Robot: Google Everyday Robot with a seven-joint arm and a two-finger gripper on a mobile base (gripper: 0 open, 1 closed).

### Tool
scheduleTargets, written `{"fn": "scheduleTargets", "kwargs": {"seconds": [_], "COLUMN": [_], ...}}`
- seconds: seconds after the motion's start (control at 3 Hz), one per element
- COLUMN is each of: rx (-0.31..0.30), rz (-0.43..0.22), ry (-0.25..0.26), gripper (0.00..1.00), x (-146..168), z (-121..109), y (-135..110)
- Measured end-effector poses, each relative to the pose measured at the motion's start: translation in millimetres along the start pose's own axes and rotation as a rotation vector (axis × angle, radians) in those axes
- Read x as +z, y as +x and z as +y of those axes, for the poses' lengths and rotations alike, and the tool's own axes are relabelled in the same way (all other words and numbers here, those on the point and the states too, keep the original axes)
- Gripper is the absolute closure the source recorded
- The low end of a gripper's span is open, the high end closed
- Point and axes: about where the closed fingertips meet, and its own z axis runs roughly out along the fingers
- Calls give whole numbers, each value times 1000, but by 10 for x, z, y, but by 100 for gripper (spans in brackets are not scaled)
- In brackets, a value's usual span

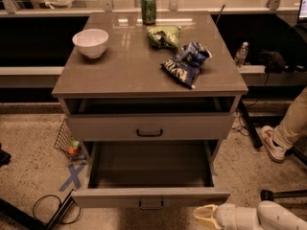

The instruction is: Close middle drawer

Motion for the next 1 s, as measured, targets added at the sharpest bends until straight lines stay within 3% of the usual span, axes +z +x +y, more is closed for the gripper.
{"fn": "scheduleTargets", "kwargs": {"seconds": [0.67,1.0], "rx": [-36,-37], "rz": [17,15], "ry": [-22,-22], "gripper": [100,100], "x": [223,226], "z": [-257,-276], "y": [-234,-244]}}
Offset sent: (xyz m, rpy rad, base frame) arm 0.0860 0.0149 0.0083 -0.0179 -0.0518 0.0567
